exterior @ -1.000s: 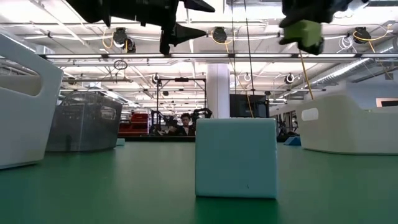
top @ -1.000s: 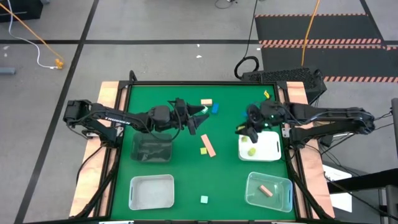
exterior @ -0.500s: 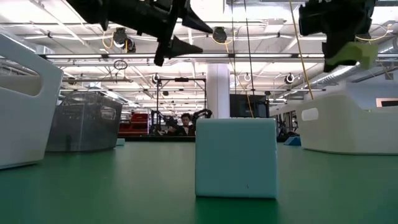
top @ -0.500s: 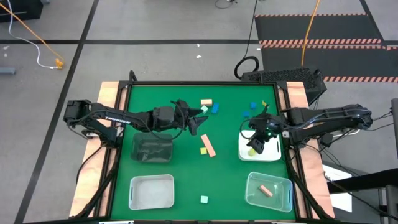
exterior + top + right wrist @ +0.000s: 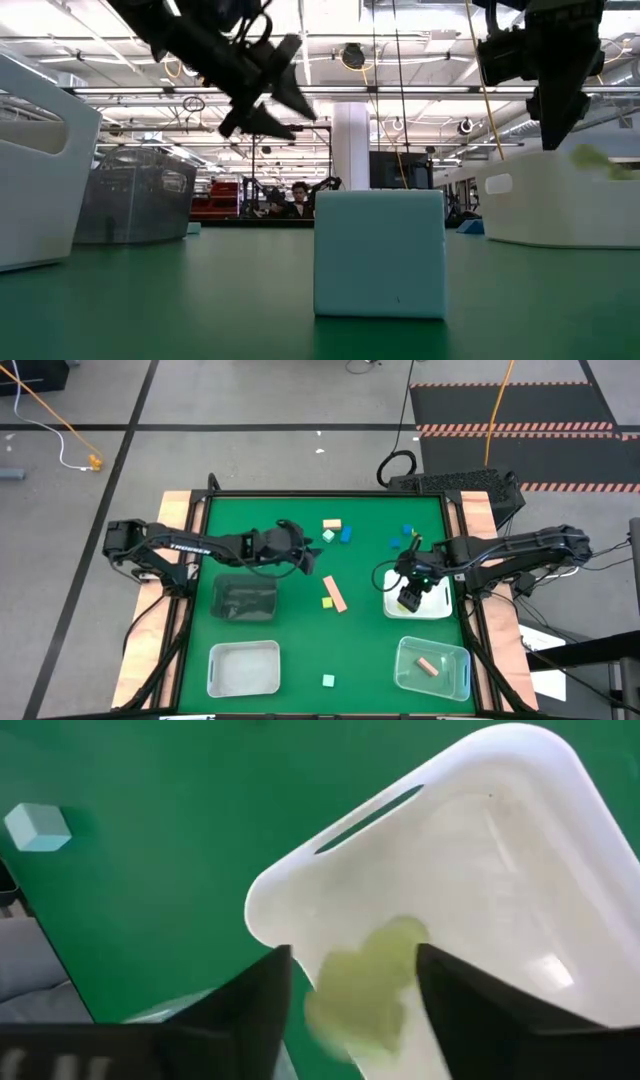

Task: Sort & place blocks by color
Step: Put the top green block into the white bin, then put the top left light blue block into the black bin

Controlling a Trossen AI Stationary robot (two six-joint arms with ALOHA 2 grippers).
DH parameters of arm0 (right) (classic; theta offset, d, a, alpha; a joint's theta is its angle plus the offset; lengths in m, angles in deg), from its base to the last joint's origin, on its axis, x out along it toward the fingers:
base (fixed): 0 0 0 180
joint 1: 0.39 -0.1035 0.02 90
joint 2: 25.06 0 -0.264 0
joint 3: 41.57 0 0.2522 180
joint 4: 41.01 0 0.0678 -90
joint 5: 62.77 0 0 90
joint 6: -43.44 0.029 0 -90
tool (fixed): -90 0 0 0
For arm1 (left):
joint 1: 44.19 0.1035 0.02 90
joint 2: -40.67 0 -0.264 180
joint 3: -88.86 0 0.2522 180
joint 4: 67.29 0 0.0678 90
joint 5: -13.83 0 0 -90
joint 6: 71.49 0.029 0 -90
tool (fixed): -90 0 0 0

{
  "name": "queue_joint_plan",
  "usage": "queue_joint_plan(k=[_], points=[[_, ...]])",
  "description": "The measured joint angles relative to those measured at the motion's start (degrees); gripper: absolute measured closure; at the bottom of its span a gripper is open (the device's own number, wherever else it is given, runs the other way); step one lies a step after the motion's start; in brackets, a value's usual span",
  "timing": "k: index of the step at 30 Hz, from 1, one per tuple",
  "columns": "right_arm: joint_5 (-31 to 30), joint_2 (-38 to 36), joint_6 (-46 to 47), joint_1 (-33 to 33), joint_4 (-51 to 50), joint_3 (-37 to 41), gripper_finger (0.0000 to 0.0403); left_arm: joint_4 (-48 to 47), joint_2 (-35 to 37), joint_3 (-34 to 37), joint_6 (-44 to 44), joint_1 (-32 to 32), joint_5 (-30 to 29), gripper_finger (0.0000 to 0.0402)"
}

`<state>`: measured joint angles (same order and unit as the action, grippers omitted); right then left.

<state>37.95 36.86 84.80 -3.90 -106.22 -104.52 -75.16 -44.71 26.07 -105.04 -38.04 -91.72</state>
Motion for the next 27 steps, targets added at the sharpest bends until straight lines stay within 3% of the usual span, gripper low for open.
queue_joint_plan(k=[5,9,21,27], points=[[-0.02,0.23,-0.01,0.00,0.02,0.00,0.0123,-12.40,0.00,0.00,-4.73,2.70,0.00,0.0149],[-0.03,0.21,-0.06,0.02,0.04,0.00,0.0103,-23.11,0.00,0.00,-7.58,5.04,0.02,0.0149],[-0.13,0.21,-1.62,0.02,0.66,0.00,0.0109,-42.67,0.00,0.00,-10.75,11.05,-1.00,0.0149],[-0.46,0.21,-1.72,0.02,1.66,0.00,0.0110,-44.82,-0.02,0.59,-10.72,11.51,-1.01,0.0149]])
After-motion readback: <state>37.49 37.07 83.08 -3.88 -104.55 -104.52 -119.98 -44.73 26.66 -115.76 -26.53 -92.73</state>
